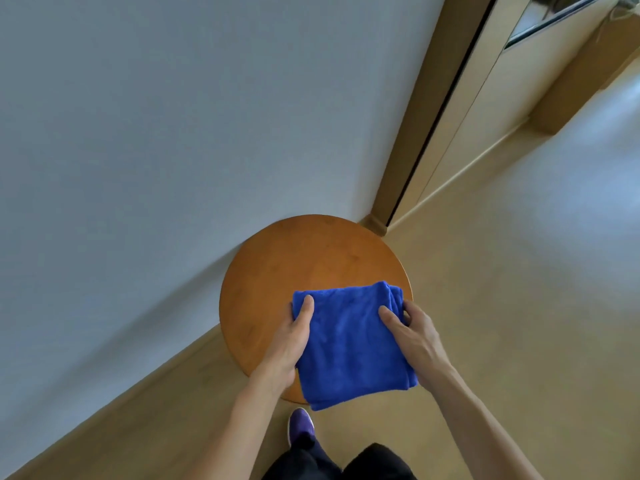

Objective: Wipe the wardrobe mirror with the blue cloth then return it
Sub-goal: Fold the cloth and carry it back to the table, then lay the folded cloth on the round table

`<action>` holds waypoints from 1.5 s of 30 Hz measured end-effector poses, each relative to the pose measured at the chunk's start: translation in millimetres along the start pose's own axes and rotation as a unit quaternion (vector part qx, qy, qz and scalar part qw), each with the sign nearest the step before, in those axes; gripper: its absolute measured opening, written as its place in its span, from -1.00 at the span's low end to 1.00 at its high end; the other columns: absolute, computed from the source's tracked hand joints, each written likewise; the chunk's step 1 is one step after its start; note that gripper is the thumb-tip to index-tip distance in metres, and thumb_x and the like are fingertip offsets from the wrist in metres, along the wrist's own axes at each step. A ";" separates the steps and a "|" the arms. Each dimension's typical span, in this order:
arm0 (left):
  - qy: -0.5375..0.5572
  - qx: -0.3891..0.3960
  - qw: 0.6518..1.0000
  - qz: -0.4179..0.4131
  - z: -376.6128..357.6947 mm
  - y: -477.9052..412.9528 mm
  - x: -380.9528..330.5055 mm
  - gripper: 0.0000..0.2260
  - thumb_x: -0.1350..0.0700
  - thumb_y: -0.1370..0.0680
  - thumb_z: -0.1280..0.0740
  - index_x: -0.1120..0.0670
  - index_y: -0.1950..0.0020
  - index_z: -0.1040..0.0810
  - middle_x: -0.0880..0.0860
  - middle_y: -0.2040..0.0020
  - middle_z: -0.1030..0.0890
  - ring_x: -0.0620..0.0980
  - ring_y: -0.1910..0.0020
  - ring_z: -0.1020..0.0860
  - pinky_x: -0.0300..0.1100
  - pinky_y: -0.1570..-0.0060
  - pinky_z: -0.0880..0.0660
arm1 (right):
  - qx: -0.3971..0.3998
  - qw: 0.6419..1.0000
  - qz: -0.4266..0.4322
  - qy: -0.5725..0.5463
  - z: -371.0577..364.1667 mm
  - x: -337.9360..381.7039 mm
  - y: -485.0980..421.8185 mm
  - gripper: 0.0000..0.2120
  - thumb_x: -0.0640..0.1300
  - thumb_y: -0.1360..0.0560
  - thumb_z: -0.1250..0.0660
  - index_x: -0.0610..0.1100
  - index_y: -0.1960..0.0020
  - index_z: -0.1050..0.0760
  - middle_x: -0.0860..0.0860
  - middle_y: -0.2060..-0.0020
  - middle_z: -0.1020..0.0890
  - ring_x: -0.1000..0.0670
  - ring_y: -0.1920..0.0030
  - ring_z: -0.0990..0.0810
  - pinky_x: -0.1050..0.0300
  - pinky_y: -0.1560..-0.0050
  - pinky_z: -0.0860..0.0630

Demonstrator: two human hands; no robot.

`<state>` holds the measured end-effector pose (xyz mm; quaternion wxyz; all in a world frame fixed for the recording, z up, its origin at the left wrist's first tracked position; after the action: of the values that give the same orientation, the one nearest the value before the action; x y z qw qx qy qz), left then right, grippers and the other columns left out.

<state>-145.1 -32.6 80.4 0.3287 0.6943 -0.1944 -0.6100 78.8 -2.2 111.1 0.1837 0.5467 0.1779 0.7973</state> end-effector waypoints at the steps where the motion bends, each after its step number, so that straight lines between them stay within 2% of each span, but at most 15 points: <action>1: 0.003 -0.013 1.000 0.002 3.0 -4.3 -3.9 -0.65 -0.42 -0.55 -0.20 -0.23 -0.12 -0.55 -0.23 0.08 -0.72 -0.14 0.05 -0.70 -0.17 0.14 -0.58 | 0.014 1.000 0.003 0.009 -4.3 5.4 -10.5 -0.83 0.14 -0.54 -0.35 0.06 -0.03 -0.54 0.06 0.09 -0.69 0.03 0.08 -0.69 -0.01 0.02 -0.65; 5: 0.035 -0.062 0.997 0.016 13.0 -20.9 -6.6 -0.69 -0.44 -0.54 -0.20 -0.30 -0.10 -0.51 -0.20 -0.02 -0.69 -0.10 -0.05 -0.66 -0.14 0.08 -0.57 | 0.073 0.995 0.022 0.059 -20.8 25.8 -52.5 -0.80 0.14 -0.54 -0.35 0.03 -0.02 -0.52 0.03 0.08 -0.67 -0.01 0.06 -0.67 -0.05 -0.01 -0.64; 9: 0.083 -0.104 0.991 0.027 14.8 -33.1 1.6 -0.76 -0.44 -0.52 -0.23 -0.36 -0.02 -0.52 -0.30 0.08 -0.70 -0.21 0.06 -0.69 -0.15 0.06 -0.58 | 0.133 0.985 0.042 0.102 -33.7 35.9 -90.4 -0.81 0.15 -0.53 -0.35 0.03 0.01 -0.51 0.04 0.09 -0.66 0.02 0.08 -0.66 -0.01 0.03 -0.63; 12: 0.116 -0.141 0.983 0.031 8.1 -41.8 9.5 -0.75 -0.41 -0.46 -0.32 -0.36 -0.05 -0.47 -0.37 0.10 -0.67 -0.29 0.12 -0.68 -0.21 0.11 -0.57 | 0.182 0.974 0.043 0.125 -38.8 37.0 -121.0 -0.83 0.13 -0.52 -0.35 0.06 -0.01 -0.52 0.06 0.10 -0.67 0.03 0.08 -0.67 -0.04 0.01 -0.64; 14: 0.136 -0.165 0.976 0.036 -1.4 -49.0 17.6 -0.70 -0.38 -0.43 -0.37 -0.35 -0.10 -0.45 -0.35 0.08 -0.67 -0.31 0.13 -0.67 -0.23 0.14 -0.58 | 0.211 0.966 0.048 0.145 -41.6 36.4 -141.6 -0.84 0.12 -0.52 -0.35 0.06 -0.01 -0.52 0.07 0.10 -0.67 0.04 0.09 -0.67 -0.03 0.02 -0.64; 17: 0.179 -0.187 0.965 0.045 -18.3 -60.6 33.1 -0.73 -0.25 -0.51 -0.43 -0.34 -0.13 -0.43 -0.32 0.07 -0.68 -0.31 0.14 -0.67 -0.31 0.20 -0.58 | 0.241 0.953 0.059 0.175 -44.9 34.2 -165.5 -0.82 0.11 -0.53 -0.35 0.04 -0.05 -0.51 0.07 0.09 -0.65 0.04 0.09 -0.65 0.00 0.03 -0.63; 20: 0.212 -0.192 0.957 0.051 -36.5 -73.2 45.5 -0.69 -0.17 -0.53 -0.46 -0.35 -0.16 -0.39 -0.36 0.09 -0.67 -0.32 0.12 -0.67 -0.36 0.26 -0.57 | 0.269 0.939 0.059 0.207 -47.7 26.2 -188.8 -0.78 0.11 -0.54 -0.34 0.03 -0.11 -0.50 0.07 0.06 -0.64 0.02 0.04 -0.65 -0.04 -0.02 -0.63; 24: 0.222 -0.200 0.953 0.047 -44.9 -92.3 55.8 -0.61 -0.07 -0.53 -0.47 -0.31 -0.26 -0.38 -0.27 -0.04 -0.68 -0.26 0.05 -0.69 -0.29 0.17 -0.60 | 0.282 0.929 0.049 0.236 -55.7 10.2 -214.8 -0.82 0.11 -0.54 -0.34 0.07 -0.07 -0.49 0.10 0.08 -0.65 0.04 0.06 -0.66 0.02 0.05 -0.61; 29: 0.200 -0.214 0.955 0.038 -36.3 -128.0 65.9 -0.64 0.00 -0.58 -0.43 -0.37 -0.18 -0.35 -0.20 -0.16 -0.64 -0.24 0.02 -0.68 -0.28 0.12 -0.58 | 0.277 0.925 0.044 0.255 -76.1 -15.1 -243.2 -0.88 0.10 -0.53 -0.34 0.10 0.02 -0.46 0.12 0.15 -0.65 0.10 0.16 -0.65 0.19 0.25 -0.50; 31: 0.194 -0.222 0.955 0.033 -32.2 -142.5 71.0 -0.63 0.03 -0.59 -0.41 -0.34 -0.24 -0.35 -0.19 -0.18 -0.63 -0.19 -0.05 -0.67 -0.26 0.06 -0.58 | 0.276 0.924 0.043 0.262 -86.0 -24.8 -254.1 -0.88 0.09 -0.53 -0.34 0.09 0.03 -0.46 0.11 0.16 -0.65 0.11 0.18 -0.65 0.21 0.28 -0.49; 36: 0.167 -0.238 0.956 0.028 -18.8 -179.0 83.9 -0.57 0.07 -0.60 -0.39 -0.19 -0.39 -0.32 -0.15 -0.23 -0.59 -0.13 -0.15 -0.61 -0.19 -0.03 -0.58 | 0.277 0.918 0.037 0.280 -115.1 -43.3 -280.0 -0.82 0.11 -0.54 -0.32 0.07 -0.08 -0.45 0.11 0.08 -0.64 0.09 0.12 -0.63 0.20 0.27 -0.48; 39: 0.145 -0.235 0.961 0.024 -10.0 -205.3 92.6 -0.52 0.09 -0.59 -0.41 -0.15 -0.44 -0.31 -0.14 -0.25 -0.57 -0.11 -0.19 -0.60 -0.09 -0.17 -0.59 | 0.270 0.916 0.039 0.295 -130.0 -53.9 -296.4 -0.74 0.13 -0.54 -0.30 0.06 -0.16 -0.42 0.12 0.05 -0.61 0.09 0.10 -0.61 0.19 0.26 -0.47; 43: 0.119 -0.227 0.966 0.023 -5.4 -236.7 106.0 -0.51 0.08 -0.59 -0.42 -0.19 -0.41 -0.28 -0.15 -0.28 -0.55 -0.16 -0.19 -0.56 -0.17 -0.10 -0.55 | 0.257 0.914 0.044 0.309 -139.8 -70.6 -315.4 -0.72 0.11 -0.54 -0.29 0.01 -0.18 -0.42 0.09 0.06 -0.60 0.08 0.11 -0.60 0.15 0.23 -0.49; 45: 0.099 -0.235 0.967 0.021 -4.4 -250.3 113.9 -0.47 0.07 -0.59 -0.41 -0.15 -0.47 -0.26 -0.15 -0.27 -0.54 -0.17 -0.18 -0.56 -0.15 -0.13 -0.54 | 0.252 0.914 0.055 0.314 -143.8 -79.7 -322.2 -0.69 0.09 -0.56 -0.29 -0.01 -0.23 -0.40 0.09 0.02 -0.60 0.05 0.05 -0.60 0.08 0.13 -0.54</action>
<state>-153.1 69.2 -175.0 0.5127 0.6504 -0.0267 -0.5598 2.5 227.1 -158.1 -0.0695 0.3057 0.3914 0.8652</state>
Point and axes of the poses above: each hand's wrist, its own y-axis away from the middle knuckle, its own z-axis out of the back of the hand, x = y × z, the point moved 6 cm from there along -y, towards the middle knuckle
